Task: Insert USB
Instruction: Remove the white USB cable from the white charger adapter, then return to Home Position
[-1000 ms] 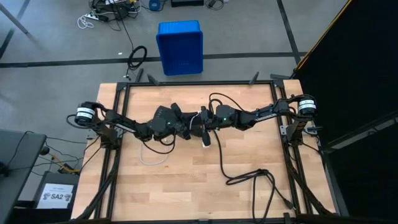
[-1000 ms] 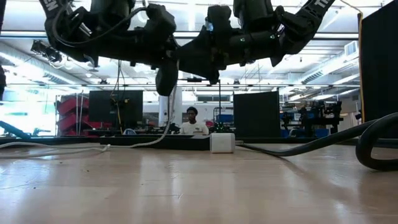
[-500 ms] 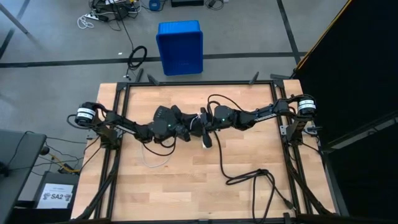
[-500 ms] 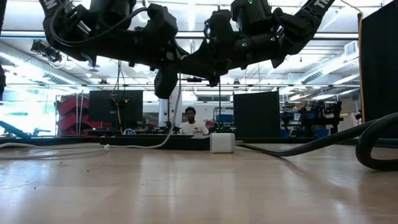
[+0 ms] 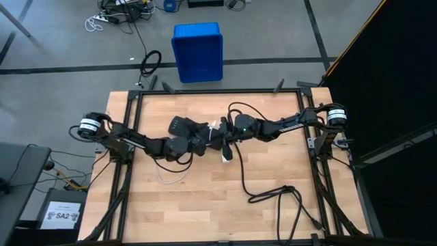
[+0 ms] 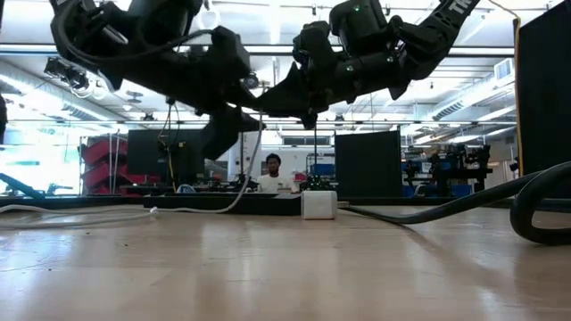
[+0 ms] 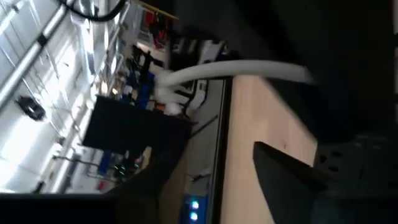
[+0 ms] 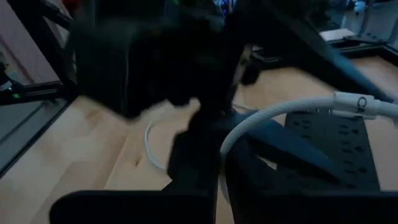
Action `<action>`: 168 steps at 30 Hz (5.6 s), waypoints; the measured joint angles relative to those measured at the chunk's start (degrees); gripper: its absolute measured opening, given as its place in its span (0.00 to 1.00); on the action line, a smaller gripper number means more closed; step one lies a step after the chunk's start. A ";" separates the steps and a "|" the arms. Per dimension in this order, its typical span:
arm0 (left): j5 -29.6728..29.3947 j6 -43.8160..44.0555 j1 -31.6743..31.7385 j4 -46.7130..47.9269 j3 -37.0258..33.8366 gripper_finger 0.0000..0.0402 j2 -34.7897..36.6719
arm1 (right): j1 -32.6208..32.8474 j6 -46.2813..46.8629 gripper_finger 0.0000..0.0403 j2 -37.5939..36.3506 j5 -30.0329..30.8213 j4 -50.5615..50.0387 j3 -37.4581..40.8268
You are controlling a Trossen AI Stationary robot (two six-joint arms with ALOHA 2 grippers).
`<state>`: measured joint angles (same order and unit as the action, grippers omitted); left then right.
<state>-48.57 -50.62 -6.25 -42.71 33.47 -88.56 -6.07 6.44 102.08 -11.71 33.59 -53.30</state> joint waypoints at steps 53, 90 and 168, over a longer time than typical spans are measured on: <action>27.21 40.78 0.90 1.91 -19.48 0.49 25.43 | -5.73 -0.22 0.73 -11.78 -7.35 -28.23 0.04; 38.33 48.04 10.76 43.89 -25.71 0.00 81.99 | -4.61 -8.49 0.01 -73.77 7.23 -3.79 47.61; 47.51 45.08 10.76 38.28 -33.07 0.00 87.76 | -4.84 -10.69 0.04 -75.87 7.61 -2.37 52.83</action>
<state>-1.06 -5.54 4.51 -4.43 0.40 -0.80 -10.90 -4.25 26.22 -4.10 31.22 -0.47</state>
